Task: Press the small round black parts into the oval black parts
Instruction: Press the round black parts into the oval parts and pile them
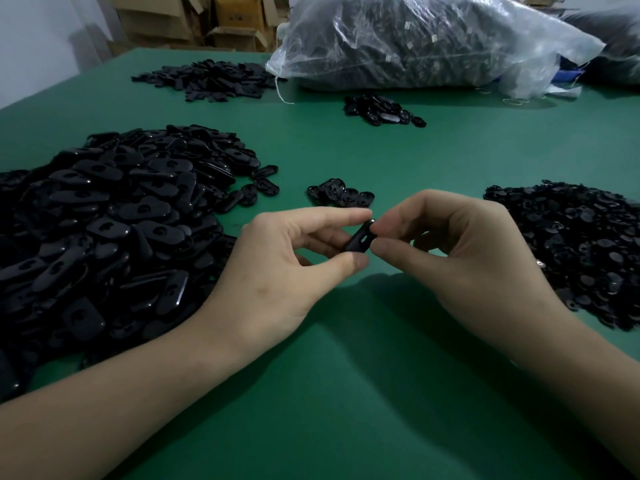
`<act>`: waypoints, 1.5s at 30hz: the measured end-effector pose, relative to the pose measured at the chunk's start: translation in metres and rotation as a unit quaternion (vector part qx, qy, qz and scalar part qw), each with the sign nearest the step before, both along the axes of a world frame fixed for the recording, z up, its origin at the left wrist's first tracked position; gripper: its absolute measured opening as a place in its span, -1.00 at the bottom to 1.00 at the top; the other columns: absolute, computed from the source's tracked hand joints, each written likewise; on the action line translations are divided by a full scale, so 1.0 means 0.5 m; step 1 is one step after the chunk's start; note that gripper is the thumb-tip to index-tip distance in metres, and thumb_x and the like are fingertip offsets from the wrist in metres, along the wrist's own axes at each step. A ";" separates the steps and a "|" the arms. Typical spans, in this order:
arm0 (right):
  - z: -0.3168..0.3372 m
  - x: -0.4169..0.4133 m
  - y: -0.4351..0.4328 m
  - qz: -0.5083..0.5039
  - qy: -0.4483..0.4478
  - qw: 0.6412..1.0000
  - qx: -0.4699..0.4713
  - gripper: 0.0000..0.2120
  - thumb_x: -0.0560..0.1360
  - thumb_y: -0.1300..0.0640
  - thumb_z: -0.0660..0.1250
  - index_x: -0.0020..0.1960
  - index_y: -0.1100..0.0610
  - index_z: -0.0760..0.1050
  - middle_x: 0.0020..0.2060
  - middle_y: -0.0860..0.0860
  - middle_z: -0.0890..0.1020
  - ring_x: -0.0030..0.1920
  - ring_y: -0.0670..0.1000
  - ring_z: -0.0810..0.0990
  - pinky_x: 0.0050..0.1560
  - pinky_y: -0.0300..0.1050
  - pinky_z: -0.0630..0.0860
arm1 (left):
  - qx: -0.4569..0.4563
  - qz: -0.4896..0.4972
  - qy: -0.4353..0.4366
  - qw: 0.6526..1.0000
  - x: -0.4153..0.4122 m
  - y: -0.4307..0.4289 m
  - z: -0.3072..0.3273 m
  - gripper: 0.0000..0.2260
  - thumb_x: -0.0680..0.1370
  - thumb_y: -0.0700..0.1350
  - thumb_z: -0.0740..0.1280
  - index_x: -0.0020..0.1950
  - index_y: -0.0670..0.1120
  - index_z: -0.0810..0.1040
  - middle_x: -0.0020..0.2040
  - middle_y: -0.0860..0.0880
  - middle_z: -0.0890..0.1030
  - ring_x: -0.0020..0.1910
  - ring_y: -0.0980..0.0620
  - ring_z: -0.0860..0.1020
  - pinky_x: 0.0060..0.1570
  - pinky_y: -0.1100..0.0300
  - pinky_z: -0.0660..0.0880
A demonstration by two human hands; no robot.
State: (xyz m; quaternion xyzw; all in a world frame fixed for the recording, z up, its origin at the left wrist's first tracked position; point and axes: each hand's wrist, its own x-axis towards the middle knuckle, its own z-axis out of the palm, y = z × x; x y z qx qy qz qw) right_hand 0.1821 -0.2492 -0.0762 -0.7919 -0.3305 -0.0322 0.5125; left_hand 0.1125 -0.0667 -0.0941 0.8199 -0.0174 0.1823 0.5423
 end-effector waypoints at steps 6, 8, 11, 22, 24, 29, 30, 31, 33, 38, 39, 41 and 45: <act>0.001 -0.001 -0.001 -0.016 -0.053 0.998 -0.019 -0.81 0.44 0.16 0.55 -0.17 -0.03 0.56 -0.23 -0.14 0.69 -0.17 -0.04 0.66 -0.19 0.00 0.53 | -0.027 0.011 0.007 1.000 0.001 0.001 -0.004 -0.69 0.43 -0.12 0.61 0.12 0.15 0.72 -0.16 0.13 0.73 -0.13 0.14 0.70 -0.07 0.21 0.62; 0.000 0.000 0.000 -0.021 -0.060 0.998 -0.028 -0.80 0.44 0.16 0.55 -0.18 -0.05 0.55 -0.23 -0.15 0.69 -0.17 -0.05 0.66 -0.19 0.01 0.53 | -0.042 0.013 0.010 0.999 0.002 0.001 -0.003 -0.70 0.42 -0.13 0.61 0.10 0.13 0.73 -0.17 0.11 0.73 -0.15 0.14 0.70 -0.02 0.15 0.64; 0.000 0.000 -0.001 -0.027 -0.071 0.996 -0.037 -0.79 0.44 0.14 0.55 -0.19 -0.07 0.54 -0.24 -0.17 0.68 -0.17 -0.07 0.66 -0.17 -0.03 0.53 | -0.063 0.014 0.020 0.998 0.003 0.002 -0.003 -0.73 0.42 -0.13 0.61 0.07 0.11 0.74 -0.17 0.09 0.74 -0.14 0.10 0.71 0.01 0.16 0.65; 0.002 -0.007 -0.002 -0.041 -0.140 0.987 -0.072 -0.78 0.43 0.17 0.57 -0.19 -0.05 0.54 -0.29 -0.20 0.63 -0.15 -0.11 0.62 -0.18 -0.38 0.42 | -0.049 -0.009 0.012 0.999 0.005 0.002 -0.003 -0.80 0.44 -0.17 0.59 0.02 0.03 0.76 -0.13 0.10 0.76 -0.12 0.15 0.72 -0.03 0.32 0.61; 0.003 -0.009 -0.003 -0.046 -0.158 0.983 -0.083 -0.78 0.42 0.18 0.58 -0.17 -0.03 0.55 -0.30 -0.21 0.62 -0.15 -0.12 0.61 -0.17 -0.42 0.39 | -0.035 -0.012 0.011 0.999 0.005 0.001 -0.004 -0.82 0.48 -0.17 0.56 0.03 0.04 0.75 -0.11 0.13 0.76 -0.10 0.19 0.71 -0.02 0.33 0.59; 0.004 -0.008 -0.005 -0.062 -0.152 0.982 -0.094 -0.76 0.39 0.16 0.59 -0.19 -0.04 0.54 -0.33 -0.20 0.63 -0.17 -0.14 0.62 -0.17 -0.44 0.40 | 0.033 0.002 -0.004 0.999 0.000 -0.003 -0.003 -0.84 0.53 -0.14 0.52 0.03 0.11 0.74 -0.12 0.22 0.74 -0.09 0.24 0.69 -0.10 0.08 0.61; 0.005 -0.008 -0.005 -0.063 -0.136 0.985 -0.089 -0.76 0.38 0.14 0.60 -0.20 -0.05 0.54 -0.33 -0.19 0.64 -0.18 -0.15 0.64 -0.17 -0.42 0.42 | 0.042 0.002 -0.006 0.999 -0.001 -0.004 -0.002 -0.84 0.53 -0.14 0.52 0.02 0.12 0.74 -0.12 0.23 0.73 -0.09 0.23 0.69 -0.12 0.09 0.60; 0.005 -0.007 -0.006 -0.065 -0.119 0.987 -0.083 -0.75 0.36 0.13 0.61 -0.21 -0.06 0.53 -0.33 -0.18 0.66 -0.20 -0.16 0.65 -0.16 -0.39 0.45 | 0.048 0.002 -0.008 0.999 -0.002 -0.004 -0.002 -0.83 0.53 -0.14 0.52 0.02 0.13 0.75 -0.13 0.23 0.73 -0.09 0.22 0.69 -0.14 0.09 0.59; 0.005 -0.006 -0.008 -0.068 -0.094 0.990 -0.074 -0.75 0.35 0.09 0.61 -0.21 -0.07 0.53 -0.32 -0.19 0.67 -0.24 -0.17 0.66 -0.14 -0.34 0.49 | 0.055 0.001 -0.009 0.998 -0.003 -0.004 -0.002 -0.83 0.52 -0.15 0.52 0.01 0.13 0.75 -0.13 0.23 0.73 -0.08 0.20 0.69 -0.17 0.10 0.58; 0.006 -0.002 -0.007 -0.067 -0.068 0.993 -0.073 -0.75 0.32 0.00 0.62 -0.15 -0.07 0.56 -0.33 -0.24 0.69 -0.29 -0.17 0.65 -0.15 -0.41 0.45 | 0.046 -0.006 -0.013 0.999 -0.002 -0.002 -0.005 -0.83 0.53 -0.16 0.51 0.01 0.13 0.75 -0.12 0.21 0.73 -0.09 0.19 0.69 -0.16 0.02 0.60; 0.007 0.000 -0.008 -0.066 -0.062 0.993 -0.072 -0.75 0.31 -0.03 0.61 -0.13 -0.08 0.57 -0.34 -0.23 0.69 -0.30 -0.17 0.65 -0.17 -0.42 0.44 | 0.042 -0.007 -0.014 0.999 -0.001 -0.001 -0.006 -0.83 0.53 -0.16 0.51 0.01 0.13 0.75 -0.12 0.21 0.74 -0.10 0.19 0.69 -0.14 -0.03 0.61; 0.008 0.004 -0.010 -0.059 -0.040 0.995 -0.068 -0.74 0.30 -0.06 0.61 -0.10 -0.09 0.60 -0.34 -0.19 0.69 -0.33 -0.16 0.62 -0.23 -0.44 0.42 | 0.027 -0.011 -0.013 0.999 0.000 0.001 -0.007 -0.83 0.53 -0.15 0.50 0.02 0.12 0.75 -0.11 0.18 0.74 -0.10 0.17 0.70 -0.08 -0.14 0.63; 0.003 0.010 -0.011 -0.015 0.059 0.998 -0.032 -0.74 0.31 -0.09 0.58 -0.07 -0.04 0.66 -0.30 -0.06 0.72 -0.36 -0.07 0.63 -0.27 -0.21 0.49 | -0.015 -0.023 0.001 1.000 0.004 0.003 -0.007 -0.83 0.53 -0.17 0.51 0.03 0.09 0.75 -0.09 0.13 0.75 -0.06 0.13 0.71 0.07 -0.18 0.64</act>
